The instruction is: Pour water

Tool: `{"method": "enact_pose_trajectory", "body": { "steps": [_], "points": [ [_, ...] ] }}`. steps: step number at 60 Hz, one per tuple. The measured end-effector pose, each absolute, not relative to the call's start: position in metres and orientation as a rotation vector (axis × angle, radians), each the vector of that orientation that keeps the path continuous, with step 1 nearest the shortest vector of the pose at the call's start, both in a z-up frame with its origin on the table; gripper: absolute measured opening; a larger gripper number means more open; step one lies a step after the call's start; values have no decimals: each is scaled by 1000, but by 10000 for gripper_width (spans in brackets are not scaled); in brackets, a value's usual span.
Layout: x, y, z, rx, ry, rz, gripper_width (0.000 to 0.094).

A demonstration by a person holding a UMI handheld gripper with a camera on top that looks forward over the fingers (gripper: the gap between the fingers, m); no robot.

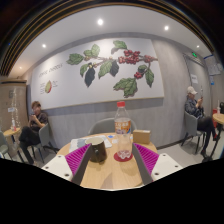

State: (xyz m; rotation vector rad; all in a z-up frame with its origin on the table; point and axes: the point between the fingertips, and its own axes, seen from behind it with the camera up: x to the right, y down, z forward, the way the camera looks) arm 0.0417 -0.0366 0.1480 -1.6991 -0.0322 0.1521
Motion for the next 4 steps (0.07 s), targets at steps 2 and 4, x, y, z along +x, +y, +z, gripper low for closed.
{"method": "enact_pose_trajectory", "body": {
  "steps": [2, 4],
  "points": [
    [35, -53, 147, -1693, -38, 174, 850],
    [32, -55, 150, -1678, -32, 189, 850]
  ]
}}
